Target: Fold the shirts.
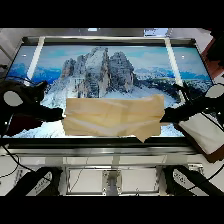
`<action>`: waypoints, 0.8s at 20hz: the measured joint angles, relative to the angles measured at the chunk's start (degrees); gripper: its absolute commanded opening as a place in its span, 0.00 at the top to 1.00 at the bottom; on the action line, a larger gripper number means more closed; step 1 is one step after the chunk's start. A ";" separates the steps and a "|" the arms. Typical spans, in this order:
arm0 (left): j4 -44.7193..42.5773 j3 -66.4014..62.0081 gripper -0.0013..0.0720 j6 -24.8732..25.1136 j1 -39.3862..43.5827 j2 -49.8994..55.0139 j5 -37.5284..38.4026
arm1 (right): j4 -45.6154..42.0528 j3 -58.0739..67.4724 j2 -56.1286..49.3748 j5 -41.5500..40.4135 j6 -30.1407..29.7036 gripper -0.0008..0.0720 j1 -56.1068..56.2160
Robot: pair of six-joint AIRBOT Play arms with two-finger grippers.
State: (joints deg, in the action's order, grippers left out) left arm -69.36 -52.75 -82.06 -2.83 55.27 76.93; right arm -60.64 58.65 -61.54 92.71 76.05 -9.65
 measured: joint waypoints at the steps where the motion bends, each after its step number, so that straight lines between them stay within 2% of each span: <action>1: -0.42 -0.20 0.97 -0.31 0.00 0.00 -1.44 | -0.04 0.83 -0.15 -1.22 0.50 0.95 0.00; 7: -3.02 -3.56 0.97 -4.15 0.00 3.13 -12.33 | 0.52 7.96 -5.97 -6.32 2.60 0.95 0.00; 16: -7.17 -14.53 0.97 -11.08 0.00 25.33 -20.55 | 3.80 15.76 -24.04 -19.65 4.59 0.95 0.24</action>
State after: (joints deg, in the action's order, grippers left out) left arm -76.53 -67.29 -93.14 -2.83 80.60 56.38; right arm -56.84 74.41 -85.58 73.06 80.64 -9.41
